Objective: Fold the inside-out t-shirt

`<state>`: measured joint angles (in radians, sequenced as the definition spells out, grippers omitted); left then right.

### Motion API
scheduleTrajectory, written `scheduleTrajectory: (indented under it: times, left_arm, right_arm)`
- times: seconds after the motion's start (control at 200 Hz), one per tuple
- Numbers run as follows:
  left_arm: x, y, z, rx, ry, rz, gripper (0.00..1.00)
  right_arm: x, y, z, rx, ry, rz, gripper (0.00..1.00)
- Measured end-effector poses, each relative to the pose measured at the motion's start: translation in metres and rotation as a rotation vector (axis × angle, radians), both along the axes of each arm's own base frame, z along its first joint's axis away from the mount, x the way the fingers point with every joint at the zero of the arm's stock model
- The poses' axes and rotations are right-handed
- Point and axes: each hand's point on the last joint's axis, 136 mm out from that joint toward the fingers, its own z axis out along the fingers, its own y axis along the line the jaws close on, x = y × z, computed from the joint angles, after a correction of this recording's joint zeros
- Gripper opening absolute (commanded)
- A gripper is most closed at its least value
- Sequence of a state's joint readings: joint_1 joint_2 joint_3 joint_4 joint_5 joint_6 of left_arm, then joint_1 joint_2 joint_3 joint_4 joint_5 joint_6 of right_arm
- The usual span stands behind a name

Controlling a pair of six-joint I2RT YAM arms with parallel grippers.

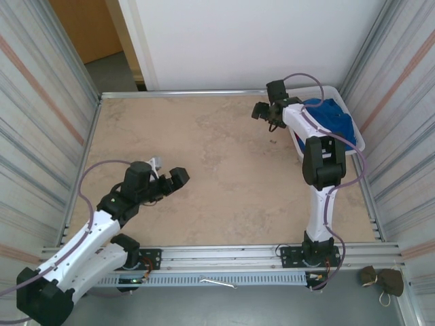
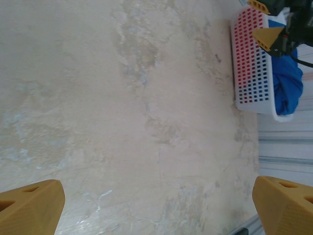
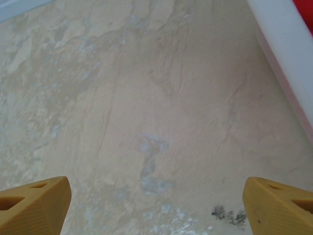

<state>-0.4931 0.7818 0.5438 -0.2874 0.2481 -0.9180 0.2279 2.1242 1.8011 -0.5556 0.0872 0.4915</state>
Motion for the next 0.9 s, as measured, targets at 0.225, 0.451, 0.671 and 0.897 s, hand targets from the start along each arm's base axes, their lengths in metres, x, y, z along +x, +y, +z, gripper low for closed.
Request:
scheduleTrajectory:
  times: [0.225,0.451,0.671,0.897]
  left_arm:
    - [0.004,-0.008,0.007,0.002,-0.002,-0.04,0.99]
    - [0.014,-0.011,0.018,0.062,-0.028,-0.073,0.99]
    - [0.016,0.003,-0.004,0.206,0.013,-0.068,0.99]
    - [0.02,0.018,-0.001,0.292,0.015,-0.02,0.99]
  right_arm:
    - [0.006,-0.011,0.01,-0.029,0.01,-0.005,0.9]
    - [0.002,-0.003,0.017,0.028,0.014,0.036,0.87]
    - [-0.038,-0.005,0.077,0.086,-0.053,0.057,0.92]
    - [-0.097,-0.13,0.112,0.126,-0.112,-0.249,0.96]
